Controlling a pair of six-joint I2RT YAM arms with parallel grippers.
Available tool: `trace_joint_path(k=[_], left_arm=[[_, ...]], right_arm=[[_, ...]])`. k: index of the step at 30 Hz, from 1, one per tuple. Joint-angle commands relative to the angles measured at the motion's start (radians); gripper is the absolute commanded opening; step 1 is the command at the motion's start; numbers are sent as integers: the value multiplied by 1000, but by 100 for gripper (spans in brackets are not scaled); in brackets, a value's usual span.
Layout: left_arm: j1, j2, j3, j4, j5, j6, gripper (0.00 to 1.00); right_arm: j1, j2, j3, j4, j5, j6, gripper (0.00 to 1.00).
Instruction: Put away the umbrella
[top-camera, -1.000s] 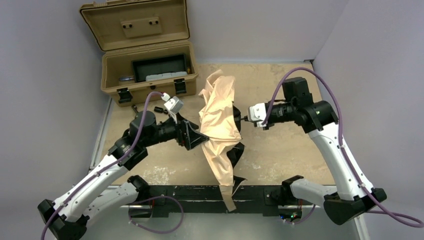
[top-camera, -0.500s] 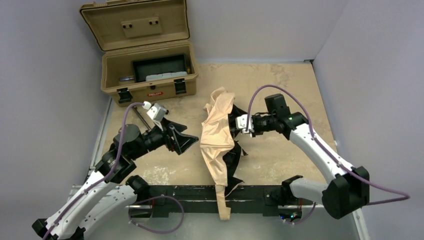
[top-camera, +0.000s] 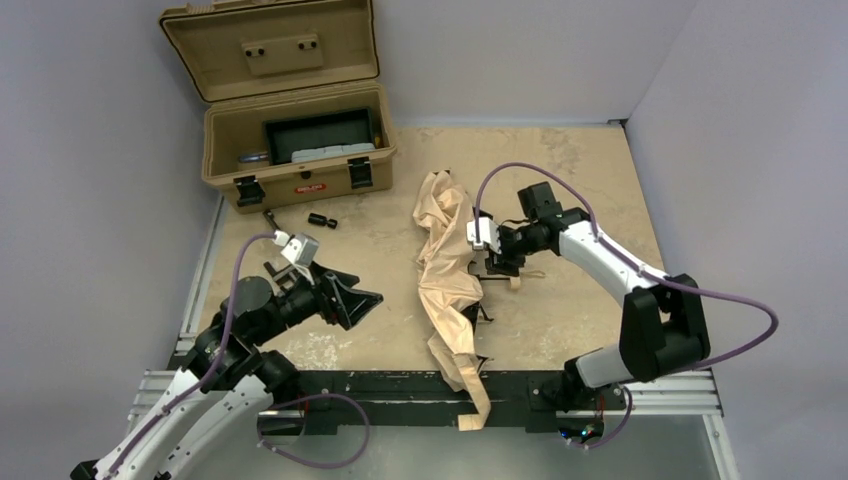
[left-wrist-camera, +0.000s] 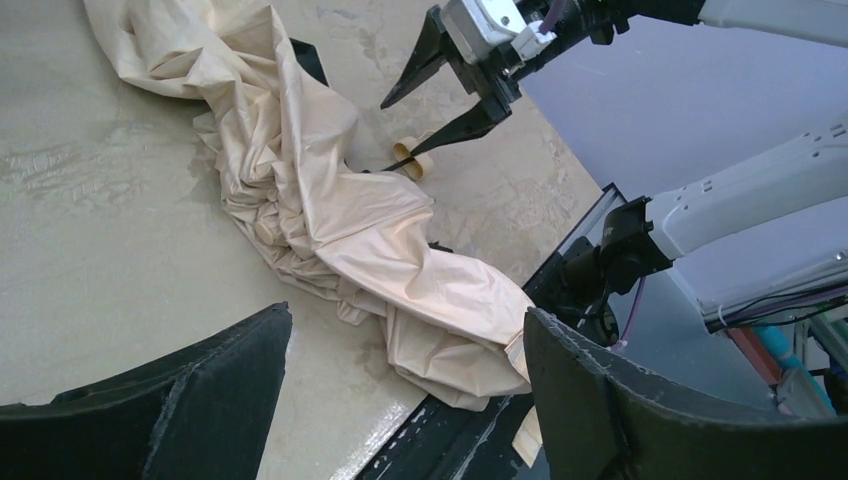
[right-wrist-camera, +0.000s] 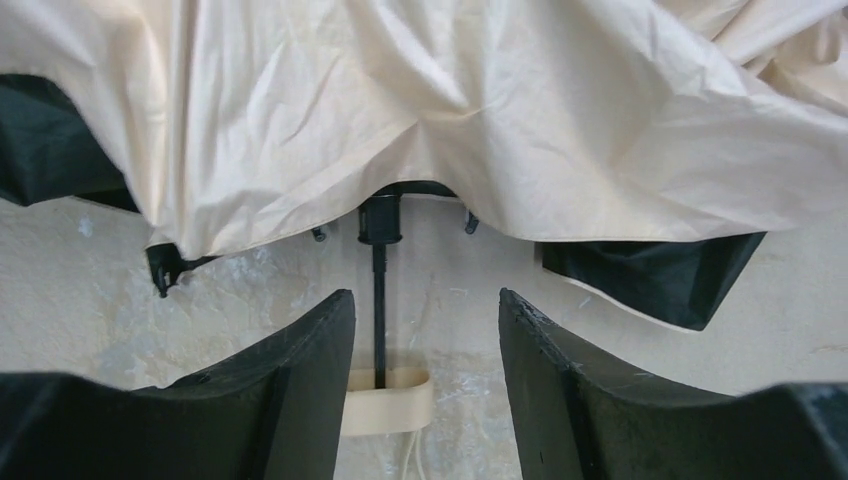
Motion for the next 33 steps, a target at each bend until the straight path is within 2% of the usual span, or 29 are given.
trace_joint_path(k=[1, 5, 12, 15, 16, 18, 21, 23, 29, 33], left_arm=[[6, -35, -8, -13, -18, -27, 84], [7, -55, -36, -10, -24, -46, 84], [7, -10, -112, 83, -17, -159, 84], [6, 36, -170, 174, -33, -247, 84], [6, 62, -188, 209, -46, -283, 85], [7, 131, -204, 257, -79, -335, 90], [7, 265, -200, 325, -120, -379, 96], [7, 374, -191, 438, -112, -381, 97], [12, 680, -72, 589, -28, -386, 97], [16, 760, -26, 647, -2, -377, 97]], right_arm=[[-3, 90, 85, -44, 45, 33, 53], [-5, 174, 55, -19, 109, -50, 52], [60, 247, 15, 81, 126, -14, 45], [92, 251, -26, 132, 152, 2, 32], [99, 251, -29, 137, 161, 6, 24], [101, 241, -30, 133, 148, 2, 1], [101, 171, -49, 161, 107, 5, 0], [101, 95, -63, 181, 82, 12, 0], [102, -55, -58, 216, 30, 67, 0], [101, -128, -26, 216, 8, 101, 0]])
